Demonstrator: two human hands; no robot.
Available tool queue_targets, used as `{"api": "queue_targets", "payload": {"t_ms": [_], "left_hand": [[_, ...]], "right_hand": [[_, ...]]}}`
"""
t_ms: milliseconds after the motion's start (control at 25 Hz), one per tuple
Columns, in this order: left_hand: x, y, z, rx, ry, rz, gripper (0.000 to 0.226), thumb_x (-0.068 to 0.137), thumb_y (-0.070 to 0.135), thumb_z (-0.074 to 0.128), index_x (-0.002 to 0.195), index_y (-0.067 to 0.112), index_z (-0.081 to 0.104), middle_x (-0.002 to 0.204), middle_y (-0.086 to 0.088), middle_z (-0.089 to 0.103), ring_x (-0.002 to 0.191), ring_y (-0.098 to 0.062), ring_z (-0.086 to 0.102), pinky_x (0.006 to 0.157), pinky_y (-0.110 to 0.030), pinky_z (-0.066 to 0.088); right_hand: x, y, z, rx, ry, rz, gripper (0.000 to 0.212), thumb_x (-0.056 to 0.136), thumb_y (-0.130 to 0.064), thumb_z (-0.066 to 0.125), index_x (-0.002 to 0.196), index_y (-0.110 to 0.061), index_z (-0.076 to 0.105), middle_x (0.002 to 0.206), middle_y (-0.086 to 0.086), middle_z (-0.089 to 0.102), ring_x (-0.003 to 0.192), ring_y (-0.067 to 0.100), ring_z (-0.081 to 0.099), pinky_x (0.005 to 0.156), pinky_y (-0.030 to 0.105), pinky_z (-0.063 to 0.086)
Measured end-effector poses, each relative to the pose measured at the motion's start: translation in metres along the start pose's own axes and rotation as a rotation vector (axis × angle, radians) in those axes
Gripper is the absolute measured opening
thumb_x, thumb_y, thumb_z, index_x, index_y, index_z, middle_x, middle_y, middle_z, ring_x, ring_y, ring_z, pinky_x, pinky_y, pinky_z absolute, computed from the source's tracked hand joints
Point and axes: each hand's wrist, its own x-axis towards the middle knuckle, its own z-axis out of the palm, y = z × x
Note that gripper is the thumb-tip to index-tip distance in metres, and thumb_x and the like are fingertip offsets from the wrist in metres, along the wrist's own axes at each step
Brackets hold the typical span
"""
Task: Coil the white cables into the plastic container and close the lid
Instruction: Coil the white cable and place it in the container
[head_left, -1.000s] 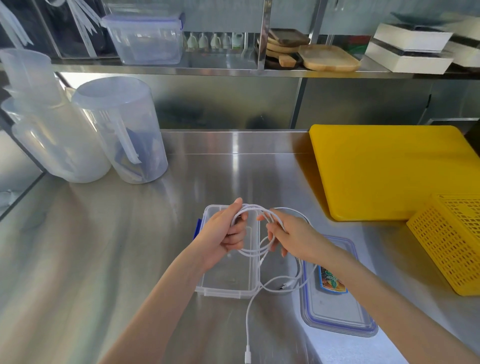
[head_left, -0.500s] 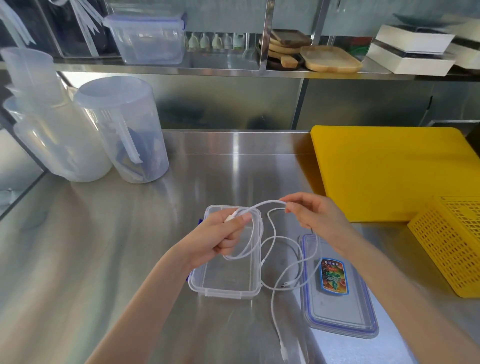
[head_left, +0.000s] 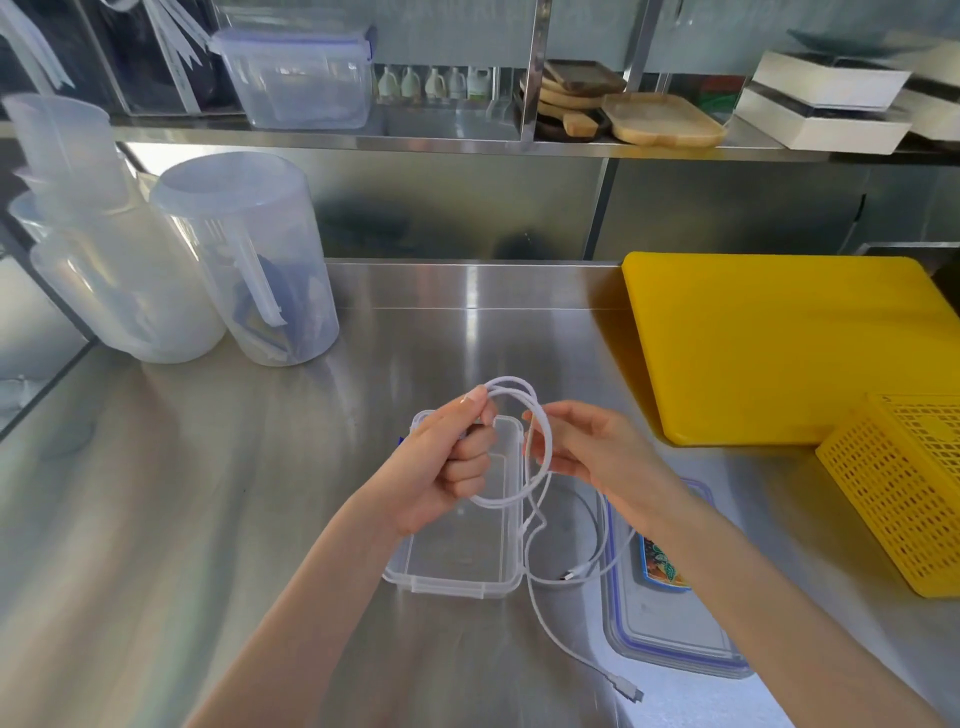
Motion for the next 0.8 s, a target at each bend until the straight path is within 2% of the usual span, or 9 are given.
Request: {"api": "queue_targets", "payload": {"t_ms": [80, 160, 240, 320, 440, 560, 680, 760, 800], "left_hand": [[0.003, -0.004, 0.000, 0.083, 0.052, 0.047, 0.035, 0.097, 0.030, 0.029, 0.066, 0.018, 0.039, 0.040, 0.015, 0.024, 0.031, 0.000, 0.016, 0.034, -0.013, 0.014], [0.005, -0.009, 0.004, 0.166, 0.120, 0.095, 0.033, 0.098, 0.029, 0.031, 0.068, 0.017, 0.037, 0.039, 0.014, 0.024, 0.032, -0.001, 0.017, 0.034, -0.013, 0.016], [0.007, -0.014, 0.008, 0.251, 0.217, 0.145, 0.032, 0.098, 0.029, 0.033, 0.068, 0.017, 0.037, 0.038, 0.013, 0.026, 0.033, -0.002, 0.019, 0.034, -0.014, 0.018], [0.010, -0.015, 0.010, 0.344, 0.331, 0.192, 0.032, 0.097, 0.029, 0.035, 0.066, 0.021, 0.039, 0.037, 0.013, 0.029, 0.034, -0.003, 0.022, 0.035, -0.014, 0.022], [0.012, -0.018, 0.013, 0.496, 0.450, 0.262, 0.029, 0.096, 0.029, 0.036, 0.069, 0.027, 0.046, 0.044, 0.010, 0.036, 0.039, -0.006, 0.032, 0.043, -0.018, 0.027], [0.011, -0.026, 0.019, 0.521, 0.486, 0.306, 0.025, 0.096, 0.029, 0.035, 0.076, 0.024, 0.049, 0.054, 0.007, 0.037, 0.047, -0.011, 0.033, 0.048, -0.024, 0.028], [0.011, -0.031, 0.020, 0.528, 0.471, 0.294, 0.026, 0.097, 0.028, 0.035, 0.074, 0.027, 0.048, 0.051, 0.008, 0.036, 0.042, -0.007, 0.033, 0.047, -0.023, 0.027], [0.012, -0.033, 0.019, 0.530, 0.444, 0.268, 0.028, 0.097, 0.027, 0.035, 0.071, 0.027, 0.046, 0.048, 0.010, 0.037, 0.036, -0.005, 0.036, 0.045, -0.019, 0.028], [0.011, -0.033, 0.019, 0.533, 0.423, 0.253, 0.029, 0.097, 0.026, 0.035, 0.070, 0.027, 0.046, 0.046, 0.011, 0.041, 0.036, -0.004, 0.039, 0.043, -0.015, 0.030]], "right_hand": [[-0.005, -0.002, -0.002, 0.150, -0.069, 0.066, 0.024, 0.091, -0.023, 0.049, 0.097, -0.011, 0.068, 0.084, 0.007, 0.072, 0.076, 0.016, 0.069, 0.068, 0.021, 0.058], [-0.010, -0.005, -0.001, 0.189, -0.078, 0.063, 0.026, 0.091, -0.027, 0.048, 0.098, -0.011, 0.068, 0.086, 0.009, 0.071, 0.078, 0.016, 0.068, 0.070, 0.021, 0.058], [-0.012, -0.007, 0.001, 0.131, -0.061, 0.032, 0.023, 0.088, -0.024, 0.053, 0.103, -0.012, 0.065, 0.092, 0.010, 0.069, 0.082, 0.016, 0.066, 0.071, 0.019, 0.056], [-0.014, -0.007, 0.003, 0.033, -0.043, 0.007, 0.028, 0.083, -0.019, 0.061, 0.111, -0.015, 0.061, 0.101, 0.008, 0.068, 0.090, 0.015, 0.065, 0.076, 0.018, 0.055], [-0.012, -0.003, 0.009, -0.118, 0.046, -0.032, 0.031, 0.079, -0.010, 0.066, 0.107, -0.021, 0.059, 0.101, 0.005, 0.068, 0.096, 0.018, 0.064, 0.088, 0.028, 0.052], [-0.010, 0.000, 0.013, -0.110, 0.106, -0.050, 0.028, 0.079, -0.004, 0.063, 0.091, -0.029, 0.058, 0.097, 0.006, 0.066, 0.094, 0.022, 0.063, 0.085, 0.031, 0.053], [-0.013, 0.003, 0.008, 0.053, -0.023, 0.013, 0.029, 0.081, 0.001, 0.059, 0.095, -0.024, 0.057, 0.102, 0.017, 0.062, 0.087, 0.026, 0.064, 0.087, 0.037, 0.053], [-0.015, 0.004, 0.007, 0.017, -0.038, -0.002, 0.027, 0.079, -0.004, 0.064, 0.094, -0.025, 0.057, 0.105, 0.015, 0.062, 0.088, 0.028, 0.066, 0.084, 0.035, 0.055], [-0.016, 0.003, 0.008, -0.083, -0.016, -0.033, 0.027, 0.078, -0.008, 0.066, 0.093, -0.027, 0.056, 0.104, 0.008, 0.062, 0.084, 0.025, 0.067, 0.078, 0.028, 0.058]]}}
